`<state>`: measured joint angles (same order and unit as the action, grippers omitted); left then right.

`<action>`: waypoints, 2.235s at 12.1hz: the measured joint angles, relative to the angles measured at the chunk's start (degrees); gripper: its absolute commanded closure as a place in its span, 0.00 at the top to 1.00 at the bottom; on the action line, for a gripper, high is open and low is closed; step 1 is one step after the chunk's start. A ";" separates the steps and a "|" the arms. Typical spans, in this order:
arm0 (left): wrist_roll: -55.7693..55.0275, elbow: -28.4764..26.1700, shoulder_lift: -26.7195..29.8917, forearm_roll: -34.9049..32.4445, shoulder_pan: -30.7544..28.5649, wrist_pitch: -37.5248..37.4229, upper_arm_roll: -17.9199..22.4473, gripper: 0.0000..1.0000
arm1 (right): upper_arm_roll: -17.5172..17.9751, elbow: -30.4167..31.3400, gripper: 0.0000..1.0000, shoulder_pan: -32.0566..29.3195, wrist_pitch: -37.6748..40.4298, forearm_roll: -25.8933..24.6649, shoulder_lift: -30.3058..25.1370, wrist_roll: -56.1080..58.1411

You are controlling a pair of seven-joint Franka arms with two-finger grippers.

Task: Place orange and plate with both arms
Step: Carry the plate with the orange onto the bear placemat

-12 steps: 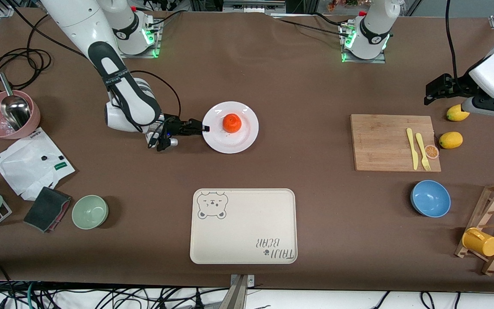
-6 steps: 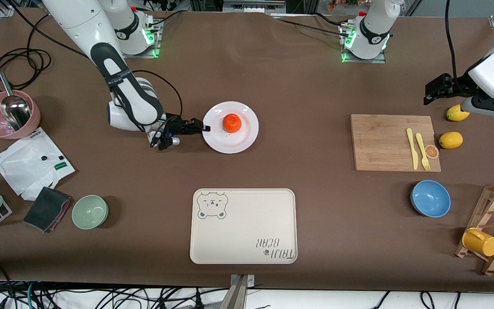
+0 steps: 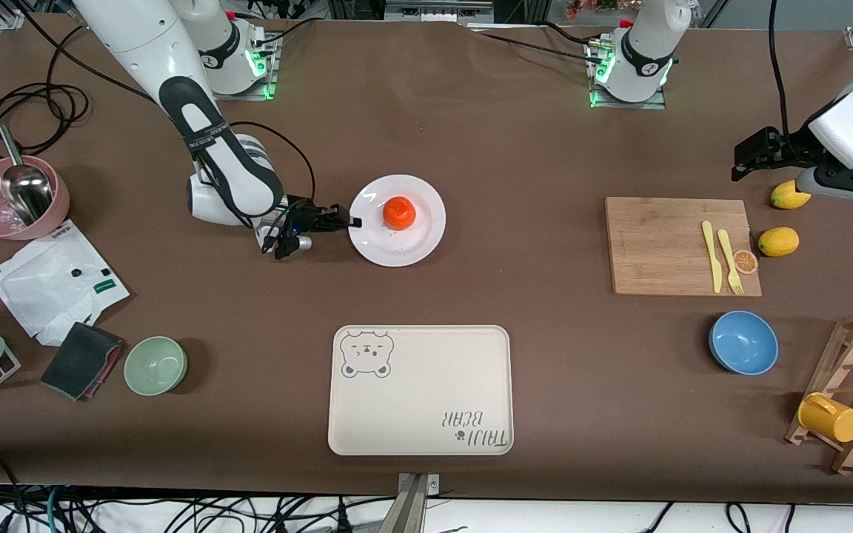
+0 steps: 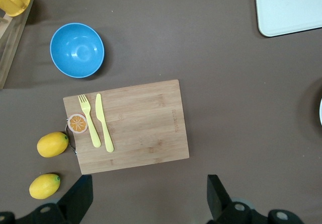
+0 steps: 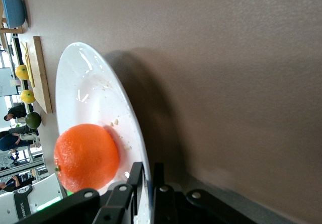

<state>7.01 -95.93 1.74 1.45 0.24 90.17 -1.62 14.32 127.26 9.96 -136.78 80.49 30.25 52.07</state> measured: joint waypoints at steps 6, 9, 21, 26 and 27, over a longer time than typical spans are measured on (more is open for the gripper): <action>0.00 0.00 -0.01 0.00 -0.01 -0.04 0.00 1.00 | 0.13 -0.08 0.00 -0.04 0.64 0.22 -0.37 0.42; 0.00 0.00 -0.01 0.00 -0.01 -0.04 0.00 1.00 | 0.17 -1.42 0.00 -0.04 0.55 0.35 -0.36 -0.96; 0.00 0.06 -0.06 0.00 -0.01 -0.04 0.00 1.00 | -0.29 -29.20 0.00 0.12 -0.57 -1.54 10.00 -23.25; 0.00 0.10 -0.08 0.00 -0.01 -0.07 0.00 1.00 | -0.25 -48.91 0.00 1.62 -1.54 -13.35 23.13 -37.76; 0.00 0.11 -0.08 0.00 -0.01 -0.07 0.00 1.00 | -0.26 -51.17 0.00 2.02 -2.27 -14.26 24.89 -38.23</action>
<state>7.01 -95.82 1.65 1.45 0.23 90.10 -1.62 14.07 76.09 11.98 -139.05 66.23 55.14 13.84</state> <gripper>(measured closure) 0.000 0.952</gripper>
